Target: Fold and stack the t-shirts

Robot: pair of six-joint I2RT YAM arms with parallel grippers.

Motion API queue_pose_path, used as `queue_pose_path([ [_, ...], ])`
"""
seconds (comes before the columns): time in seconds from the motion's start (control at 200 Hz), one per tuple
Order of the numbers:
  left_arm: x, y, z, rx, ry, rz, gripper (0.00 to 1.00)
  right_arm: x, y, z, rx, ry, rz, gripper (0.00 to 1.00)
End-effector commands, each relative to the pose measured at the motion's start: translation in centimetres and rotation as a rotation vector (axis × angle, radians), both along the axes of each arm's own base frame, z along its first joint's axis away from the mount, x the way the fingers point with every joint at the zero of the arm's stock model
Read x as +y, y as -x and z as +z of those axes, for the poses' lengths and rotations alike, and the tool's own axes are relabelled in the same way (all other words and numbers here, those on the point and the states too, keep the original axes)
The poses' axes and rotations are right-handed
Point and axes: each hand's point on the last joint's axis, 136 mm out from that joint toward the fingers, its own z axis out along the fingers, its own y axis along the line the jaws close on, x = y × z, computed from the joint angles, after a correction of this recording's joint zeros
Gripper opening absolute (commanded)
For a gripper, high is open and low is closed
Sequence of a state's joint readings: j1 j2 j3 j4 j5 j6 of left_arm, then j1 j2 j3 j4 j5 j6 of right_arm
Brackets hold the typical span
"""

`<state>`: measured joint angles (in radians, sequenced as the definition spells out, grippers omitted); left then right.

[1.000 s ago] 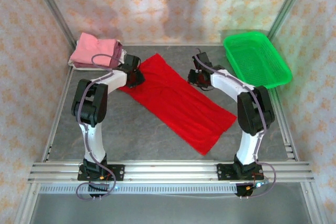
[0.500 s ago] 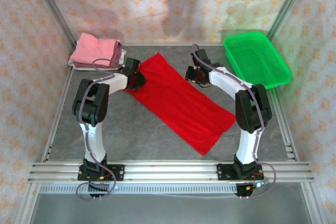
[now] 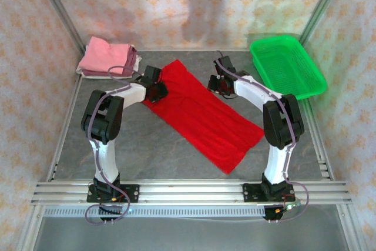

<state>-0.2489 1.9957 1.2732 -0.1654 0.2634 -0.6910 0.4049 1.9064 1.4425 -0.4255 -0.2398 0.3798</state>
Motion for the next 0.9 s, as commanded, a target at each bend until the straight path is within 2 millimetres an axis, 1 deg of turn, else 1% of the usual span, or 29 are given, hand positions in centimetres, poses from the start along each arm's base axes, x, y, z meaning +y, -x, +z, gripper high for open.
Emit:
queue_pose_path([
  [0.0,0.1,0.9,0.5,-0.001,0.005,0.010,0.04,-0.6,0.0,0.8,-0.021,0.019,-0.001,0.26],
  [0.075,0.3,1.1,1.5,-0.021,-0.005,0.012,0.03,-0.5,0.0,0.8,-0.022,0.014,0.000,0.26],
  [0.105,0.4,1.3,1.5,-0.018,-0.009,0.014,0.00,-0.4,0.0,0.8,-0.024,0.013,0.000,0.26],
  [0.12,0.4,1.4,1.4,-0.014,-0.011,0.014,0.00,-0.4,0.0,0.8,-0.022,0.012,-0.001,0.26],
  [0.13,0.4,1.3,2.4,-0.036,-0.006,0.012,0.00,-0.4,0.0,0.7,-0.021,0.013,-0.001,0.26],
  [0.155,0.4,1.3,3.0,-0.048,-0.004,0.013,0.00,-0.4,0.0,0.8,-0.022,0.011,-0.001,0.26],
  [0.41,0.7,2.8,5.8,-0.092,0.007,0.024,0.00,-0.5,-0.1,1.0,-0.031,0.011,-0.005,0.26],
  [0.545,0.2,4.0,5.9,-0.087,0.022,0.018,0.00,-0.4,-0.2,0.9,-0.029,0.010,-0.004,0.27],
  [0.621,0.2,4.6,5.4,-0.064,0.014,0.019,0.00,-0.3,-0.2,0.9,-0.029,0.009,-0.002,0.27],
  [0.746,0.4,5.6,4.1,-0.022,-0.004,0.017,0.00,-0.3,-0.4,0.9,-0.028,0.010,0.000,0.32],
  [0.816,0.4,6.1,3.9,-0.023,-0.001,0.022,0.18,-0.3,-0.5,0.9,-0.025,0.016,0.002,0.34],
  [0.846,0.5,6.4,3.9,-0.021,0.001,0.022,0.19,-0.4,-0.5,0.9,-0.024,0.020,0.001,0.34],
  [0.896,0.5,6.9,4.0,-0.023,0.000,0.023,0.16,-0.4,-0.6,1.0,-0.025,0.023,0.002,0.35],
])
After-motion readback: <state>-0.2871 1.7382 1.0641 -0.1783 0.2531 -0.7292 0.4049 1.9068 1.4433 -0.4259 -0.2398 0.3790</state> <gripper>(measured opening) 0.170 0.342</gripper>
